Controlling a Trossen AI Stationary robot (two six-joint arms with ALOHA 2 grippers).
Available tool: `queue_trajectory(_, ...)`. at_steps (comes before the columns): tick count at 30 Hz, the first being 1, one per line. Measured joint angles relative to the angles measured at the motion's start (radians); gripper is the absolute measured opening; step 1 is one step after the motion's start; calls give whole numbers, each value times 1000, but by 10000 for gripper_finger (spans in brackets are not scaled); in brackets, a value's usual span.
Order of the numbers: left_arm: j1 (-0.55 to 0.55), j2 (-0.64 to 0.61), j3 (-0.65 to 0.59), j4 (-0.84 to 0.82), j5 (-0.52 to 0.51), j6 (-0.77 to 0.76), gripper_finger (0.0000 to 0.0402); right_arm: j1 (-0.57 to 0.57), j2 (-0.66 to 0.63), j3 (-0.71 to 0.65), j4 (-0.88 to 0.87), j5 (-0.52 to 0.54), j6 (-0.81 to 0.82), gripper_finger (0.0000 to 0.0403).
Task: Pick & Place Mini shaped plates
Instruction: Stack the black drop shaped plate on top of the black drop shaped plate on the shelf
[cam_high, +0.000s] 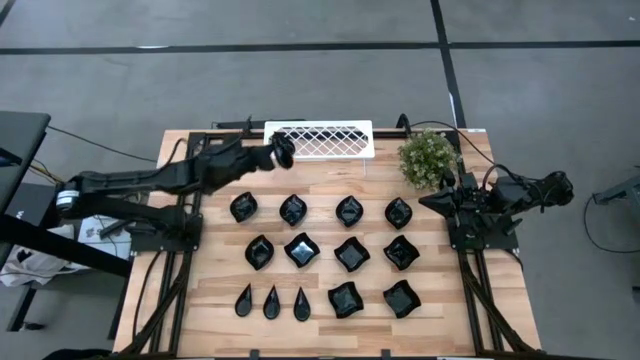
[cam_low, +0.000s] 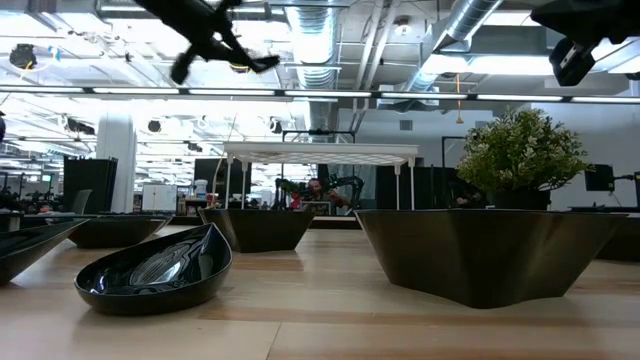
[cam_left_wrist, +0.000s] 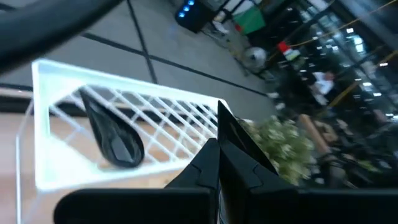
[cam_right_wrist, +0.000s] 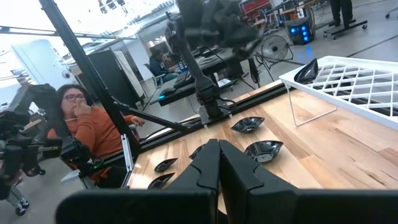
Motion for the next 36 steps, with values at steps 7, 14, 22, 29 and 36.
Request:
queue_trajectory(7, 124, 162, 100, -1, 43, 48, 3, 0, 0, 0, -1, 0, 0, 0)
queue_trajectory(14, 190, 218, 111, -10, 67, 19, 3, 0, 0, 0, -1, 0, 0, 0)
queue_trajectory(22, 196, 224, 111, -85, 50, -71, 3, 0, 0, 0, -2, 0, -1, 0)
queue_trajectory(29, 197, 224, 111, -178, 28, -168, 3, 0, 0, 0, -2, 0, -6, 0)
queue_trajectory(36, 223, 224, 112, -175, 26, -215, 3, 0, 0, 0, -5, 0, -8, 0)
